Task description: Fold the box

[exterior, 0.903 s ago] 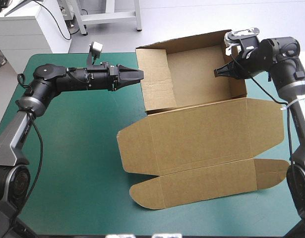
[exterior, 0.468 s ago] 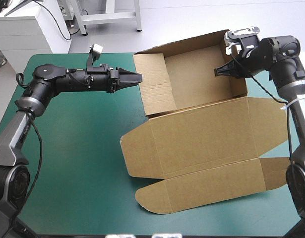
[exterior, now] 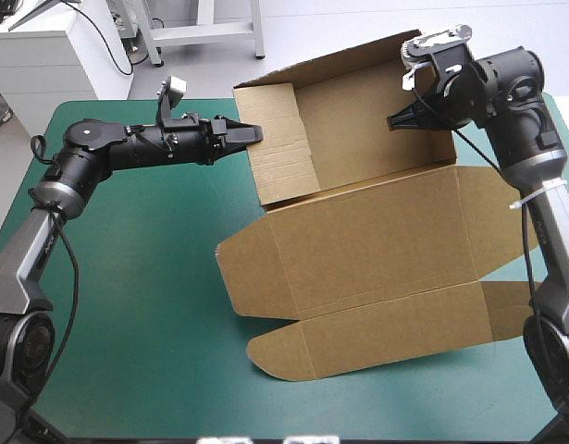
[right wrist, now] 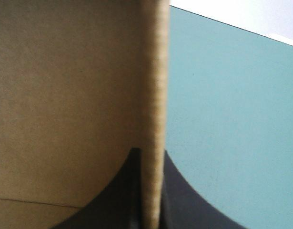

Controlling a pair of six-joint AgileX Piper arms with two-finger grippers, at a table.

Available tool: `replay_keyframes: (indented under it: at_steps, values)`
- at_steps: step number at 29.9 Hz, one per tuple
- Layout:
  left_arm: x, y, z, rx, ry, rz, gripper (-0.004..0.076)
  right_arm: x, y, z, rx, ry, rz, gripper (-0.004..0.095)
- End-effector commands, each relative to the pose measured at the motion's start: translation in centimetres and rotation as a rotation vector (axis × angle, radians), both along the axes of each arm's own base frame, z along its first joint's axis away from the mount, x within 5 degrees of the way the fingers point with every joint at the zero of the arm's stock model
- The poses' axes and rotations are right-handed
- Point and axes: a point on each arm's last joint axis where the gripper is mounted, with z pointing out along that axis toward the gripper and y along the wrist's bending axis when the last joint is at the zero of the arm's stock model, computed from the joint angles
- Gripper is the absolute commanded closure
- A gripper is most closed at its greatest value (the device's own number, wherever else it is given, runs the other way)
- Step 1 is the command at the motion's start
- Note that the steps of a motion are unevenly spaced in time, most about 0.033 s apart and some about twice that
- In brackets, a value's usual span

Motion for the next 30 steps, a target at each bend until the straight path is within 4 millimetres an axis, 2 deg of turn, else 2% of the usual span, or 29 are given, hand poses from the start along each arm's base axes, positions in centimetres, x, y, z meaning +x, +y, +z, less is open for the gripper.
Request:
replay_keyframes:
  at_steps: [1,4,9,15,21,27,30]
  values:
    - [-2.3,-1.1,4.1,0.016,-0.114,0.079,0.0358,-2.0,0.3,3.1,-0.022,-0.134,-0.017,0.0927]
    - [-3.4,-2.3,4.9,0.121,-0.166,0.172,0.0358,-2.2,1.0,3.1,-0.039,-0.139,-0.02,0.0927]
    - [-5.1,-4.4,5.9,0.178,-0.196,0.243,0.0358,-2.7,2.1,3.3,-0.025,-0.145,-0.014,0.0927]
    - [-6.1,-6.6,5.9,0.193,-0.215,0.272,0.0358,-3.9,2.9,5.2,0.032,-0.193,-0.001,0.0927]
    - [-6.2,-7.4,4.8,0.168,-0.21,0.317,0.0358,-4.8,2.8,6.4,0.074,-0.211,-0.002,0.0927]
    - [-5.6,-7.2,2.7,0.109,-0.168,0.397,0.0358,-4.8,3.0,6.3,0.097,-0.202,0.006,0.0927]
    - [-5.6,-7.2,2.4,0.113,-0.164,0.4,0.0358,-4.8,3.0,6.3,0.097,-0.202,0.006,0.0927]
